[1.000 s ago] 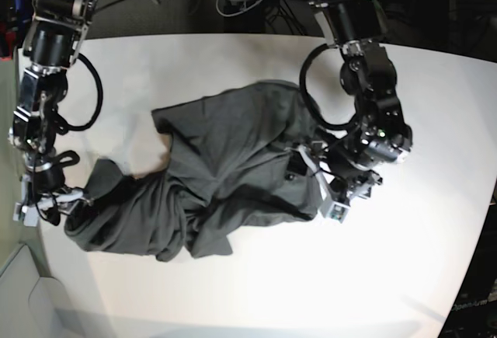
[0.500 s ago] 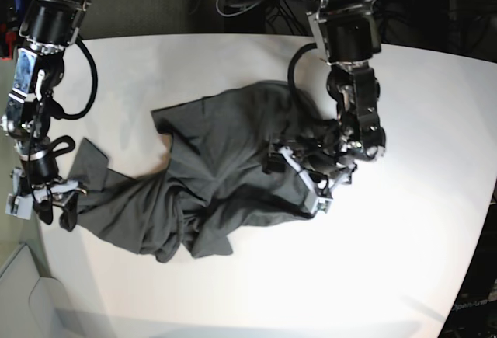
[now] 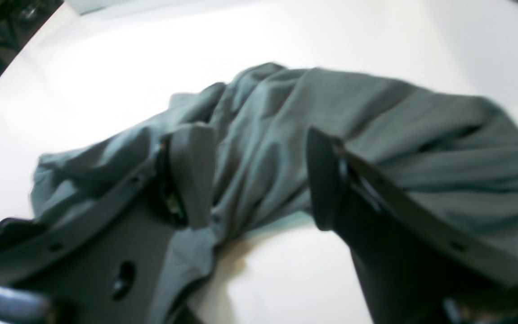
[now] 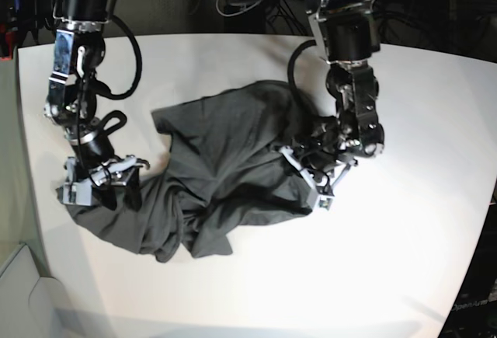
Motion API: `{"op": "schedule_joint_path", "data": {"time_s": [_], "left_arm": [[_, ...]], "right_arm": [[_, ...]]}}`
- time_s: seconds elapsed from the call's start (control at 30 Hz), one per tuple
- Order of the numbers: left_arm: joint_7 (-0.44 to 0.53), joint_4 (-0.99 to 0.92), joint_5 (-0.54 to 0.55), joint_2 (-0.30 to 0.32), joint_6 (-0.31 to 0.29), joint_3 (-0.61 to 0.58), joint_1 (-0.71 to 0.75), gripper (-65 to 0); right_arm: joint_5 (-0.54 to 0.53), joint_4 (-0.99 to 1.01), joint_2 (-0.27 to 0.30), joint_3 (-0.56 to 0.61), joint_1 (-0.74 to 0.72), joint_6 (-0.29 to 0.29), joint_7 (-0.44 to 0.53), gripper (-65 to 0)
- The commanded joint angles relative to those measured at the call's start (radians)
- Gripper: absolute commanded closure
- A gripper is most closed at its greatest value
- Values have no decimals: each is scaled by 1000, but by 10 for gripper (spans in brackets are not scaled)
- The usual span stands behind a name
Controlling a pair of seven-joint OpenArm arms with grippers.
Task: Layout the t-shirt on the table in an organized manner, then fold the t-shirt properly
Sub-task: 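Lower both grippers onto the shirt edges and grasp them, then lift the shirt edge with the right gripper and pull it outward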
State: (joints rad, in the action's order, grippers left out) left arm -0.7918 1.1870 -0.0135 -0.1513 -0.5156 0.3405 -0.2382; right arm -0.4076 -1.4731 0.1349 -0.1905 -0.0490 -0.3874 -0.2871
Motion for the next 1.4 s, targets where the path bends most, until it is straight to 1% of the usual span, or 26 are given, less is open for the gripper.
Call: {"op": "schedule_joint_path", "data": {"time_s": [0.0,0.07,0.13,0.27,0.3,0.43,0.53,0.63,0.7,0.77,0.87,0.97,1.0,1.1,1.13,1.27,1.37], "left_arm": [[5,15,14,-6,-1,-2,-20,-57],[4,20,14,-6,-1,-1,-20,-2],[-7,38,14,-6,-1,-1,-3,-10],[-73,202,14,-4,-1,36,33,-7],[-94,245,14,6,-1,52,38,-7],[-173,347,16,88,-2,108,30,-7],[-188,351,16,131,-2,128,29,-7],[-186,354,16,146,-4,128,38,-7],[-183,347,16,152,-4,128,49,-7],[-177,347,16,157,-4,127,76,-7],[-176,347,16,160,-4,125,101,-7],[-177,350,16,161,-8,121,135,-7],[-177,353,16,161,-27,121,152,-7],[-177,356,10,161,-107,125,187,-7],[-177,356,8,161,-119,125,196,-7],[-176,357,13,167,-134,125,225,-7],[-176,359,13,166,-134,125,241,-7]], "right_arm": [[-14,-21,7,10,-5,-3,25,-336],[-15,-22,7,39,-5,-3,22,-336],[-14,-22,7,70,-5,-3,22,-336],[-14,-21,12,99,-2,-3,21,-337],[-14,-18,9,104,-2,-3,18,-337],[-15,-18,7,151,-9,-3,-41,-337],[-15,-16,-4,219,-22,-3,-74,-337],[-14,-14,-22,283,-32,-3,-105,-340],[-12,-14,-50,316,-48,1,-105,-365],[-12,-14,-68,343,-71,3,-107,-406],[-11,-7,-70,392,-122,3,-107,-444],[-11,51,-70,441,-190,3,-107,-461],[-11,85,-70,458,-213,3,-107,-462],[-12,203,-71,503,-279,3,-97,-462],[-12,243,-79,518,-299,3,-96,-462],[-12,364,-113,530,-366,3,-93,-461],[-12,441,-114,530,-407,3,-50,-460]]}}
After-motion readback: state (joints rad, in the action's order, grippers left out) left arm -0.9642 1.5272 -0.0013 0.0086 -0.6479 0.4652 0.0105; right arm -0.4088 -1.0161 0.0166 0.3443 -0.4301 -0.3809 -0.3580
